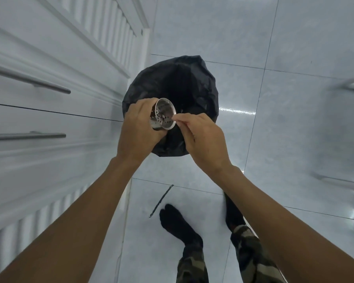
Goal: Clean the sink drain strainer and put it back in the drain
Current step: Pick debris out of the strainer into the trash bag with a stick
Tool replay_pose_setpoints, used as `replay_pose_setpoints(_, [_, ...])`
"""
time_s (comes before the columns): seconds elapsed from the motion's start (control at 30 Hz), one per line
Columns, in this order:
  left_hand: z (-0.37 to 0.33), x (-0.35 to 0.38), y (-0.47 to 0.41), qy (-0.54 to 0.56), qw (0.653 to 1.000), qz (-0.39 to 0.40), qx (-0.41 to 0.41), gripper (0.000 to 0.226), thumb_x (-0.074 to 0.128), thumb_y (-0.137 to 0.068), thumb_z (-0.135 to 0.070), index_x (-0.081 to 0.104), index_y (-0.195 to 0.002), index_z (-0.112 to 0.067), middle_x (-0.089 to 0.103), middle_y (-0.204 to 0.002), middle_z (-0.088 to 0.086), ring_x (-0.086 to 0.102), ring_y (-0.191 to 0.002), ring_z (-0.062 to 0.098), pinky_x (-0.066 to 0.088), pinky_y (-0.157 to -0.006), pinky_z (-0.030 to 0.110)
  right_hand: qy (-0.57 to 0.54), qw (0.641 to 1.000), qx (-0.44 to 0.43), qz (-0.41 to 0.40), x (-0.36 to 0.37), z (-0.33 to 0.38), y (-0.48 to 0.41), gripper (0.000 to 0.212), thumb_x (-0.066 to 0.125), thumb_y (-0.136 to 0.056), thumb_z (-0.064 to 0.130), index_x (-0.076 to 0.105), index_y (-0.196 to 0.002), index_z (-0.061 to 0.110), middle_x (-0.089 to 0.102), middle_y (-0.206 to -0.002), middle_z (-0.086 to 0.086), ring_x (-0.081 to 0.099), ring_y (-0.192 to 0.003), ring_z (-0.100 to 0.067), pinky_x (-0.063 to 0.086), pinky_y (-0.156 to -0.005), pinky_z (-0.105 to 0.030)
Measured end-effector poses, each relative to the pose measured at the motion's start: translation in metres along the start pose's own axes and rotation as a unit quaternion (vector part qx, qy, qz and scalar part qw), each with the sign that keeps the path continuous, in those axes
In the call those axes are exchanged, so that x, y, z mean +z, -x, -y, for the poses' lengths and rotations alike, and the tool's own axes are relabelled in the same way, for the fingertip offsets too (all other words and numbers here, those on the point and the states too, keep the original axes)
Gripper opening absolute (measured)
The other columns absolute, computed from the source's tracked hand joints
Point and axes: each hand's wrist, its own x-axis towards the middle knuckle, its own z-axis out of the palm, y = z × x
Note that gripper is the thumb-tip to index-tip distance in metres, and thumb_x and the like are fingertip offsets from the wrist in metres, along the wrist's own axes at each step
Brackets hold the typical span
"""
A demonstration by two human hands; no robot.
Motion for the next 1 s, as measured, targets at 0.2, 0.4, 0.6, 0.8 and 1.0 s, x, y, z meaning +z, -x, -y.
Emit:
replay_pose_setpoints(0.2, [0.003,-0.003,0.000,-0.007,1.000,0.001,0.008,0.074,0.087,-0.077,-0.037,0.056,-0.135,-0.003,0.062,-0.130,0.015,0.059,-0.118,0.032,0.050,-0.103,0.042,-0.062,0.995,0.000,-0.083,-0.005,-0.003,-0.003,0.026,0.057,-0.102,0.025,0.071,-0.121,0.016,0.074,-0.112,-0.002,0.067,-0.099,-0.018,0.056,-0.093,-0.029])
replay_pose_setpoints(0.4, [-0.002,-0.007,-0.001,-0.016,1.000,0.007,0.010,0.075,0.086,-0.077,-0.037,0.056,-0.136,-0.001,0.062,-0.131,0.019,0.059,-0.119,0.036,0.046,-0.104,0.040,-0.056,0.997,-0.049,-0.033,0.002,0.001,0.007,0.022,0.061,-0.099,0.020,0.073,-0.118,0.017,0.075,-0.108,-0.004,0.068,-0.093,-0.020,0.060,-0.084,-0.032])
replay_pose_setpoints(0.6, [0.002,-0.011,-0.002,-0.027,0.999,0.019,0.020,0.075,0.087,-0.076,-0.036,0.055,-0.137,-0.007,0.061,-0.132,0.012,0.056,-0.119,0.029,0.046,-0.103,0.034,-0.106,0.993,0.022,-0.052,0.005,-0.014,0.008,0.018,0.061,-0.101,0.024,0.072,-0.115,0.022,0.074,-0.100,0.006,0.062,-0.084,-0.008,0.056,-0.083,-0.020])
replay_pose_setpoints(0.8, [0.003,-0.008,0.000,-0.044,0.998,0.038,0.028,0.072,0.086,-0.077,-0.034,0.056,-0.136,-0.005,0.062,-0.130,0.015,0.058,-0.117,0.032,0.047,-0.103,0.037,-0.086,0.991,0.061,-0.081,0.020,-0.017,0.002,0.021,0.057,-0.103,0.023,0.071,-0.118,0.019,0.074,-0.107,0.001,0.067,-0.094,-0.016,0.053,-0.091,-0.022])
replay_pose_setpoints(1.0, [0.005,-0.005,-0.004,-0.051,0.997,0.054,0.019,0.076,0.087,-0.076,-0.035,0.055,-0.138,-0.005,0.062,-0.130,0.017,0.057,-0.116,0.034,0.046,-0.100,0.036,-0.113,0.988,0.040,-0.098,0.034,-0.015,0.023,0.019,0.062,-0.100,0.026,0.072,-0.115,0.022,0.072,-0.095,0.006,0.063,-0.079,-0.008,0.056,-0.074,-0.016])
